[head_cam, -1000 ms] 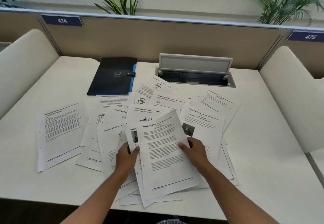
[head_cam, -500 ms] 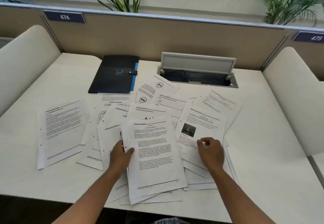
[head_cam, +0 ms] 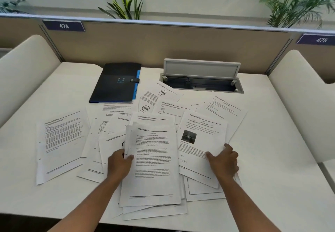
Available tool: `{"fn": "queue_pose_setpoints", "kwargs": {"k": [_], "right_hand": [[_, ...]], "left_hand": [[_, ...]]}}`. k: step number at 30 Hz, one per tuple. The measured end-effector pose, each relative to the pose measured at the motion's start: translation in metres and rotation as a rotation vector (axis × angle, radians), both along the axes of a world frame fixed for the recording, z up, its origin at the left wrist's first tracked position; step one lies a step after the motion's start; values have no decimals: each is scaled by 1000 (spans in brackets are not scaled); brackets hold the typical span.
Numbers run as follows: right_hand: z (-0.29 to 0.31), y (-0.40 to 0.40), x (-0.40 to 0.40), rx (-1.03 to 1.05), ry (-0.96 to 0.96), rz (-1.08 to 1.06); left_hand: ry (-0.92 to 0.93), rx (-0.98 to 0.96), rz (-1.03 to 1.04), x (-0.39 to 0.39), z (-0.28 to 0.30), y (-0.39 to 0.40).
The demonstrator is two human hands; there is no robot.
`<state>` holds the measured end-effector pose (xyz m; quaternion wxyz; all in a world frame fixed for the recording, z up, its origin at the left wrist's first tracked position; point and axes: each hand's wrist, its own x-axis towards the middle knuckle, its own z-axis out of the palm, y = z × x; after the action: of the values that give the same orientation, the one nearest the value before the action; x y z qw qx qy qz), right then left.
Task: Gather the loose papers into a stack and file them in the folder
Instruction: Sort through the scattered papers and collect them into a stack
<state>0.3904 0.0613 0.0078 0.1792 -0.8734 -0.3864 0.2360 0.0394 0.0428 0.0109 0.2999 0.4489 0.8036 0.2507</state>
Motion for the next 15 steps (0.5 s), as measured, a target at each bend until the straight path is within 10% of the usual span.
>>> {"fn": "queue_pose_setpoints", "kwargs": {"k": [15], "right_hand": [[10,26,-30,170,140,99]], "left_hand": [[46,25,-10,-18,8,22]]}}
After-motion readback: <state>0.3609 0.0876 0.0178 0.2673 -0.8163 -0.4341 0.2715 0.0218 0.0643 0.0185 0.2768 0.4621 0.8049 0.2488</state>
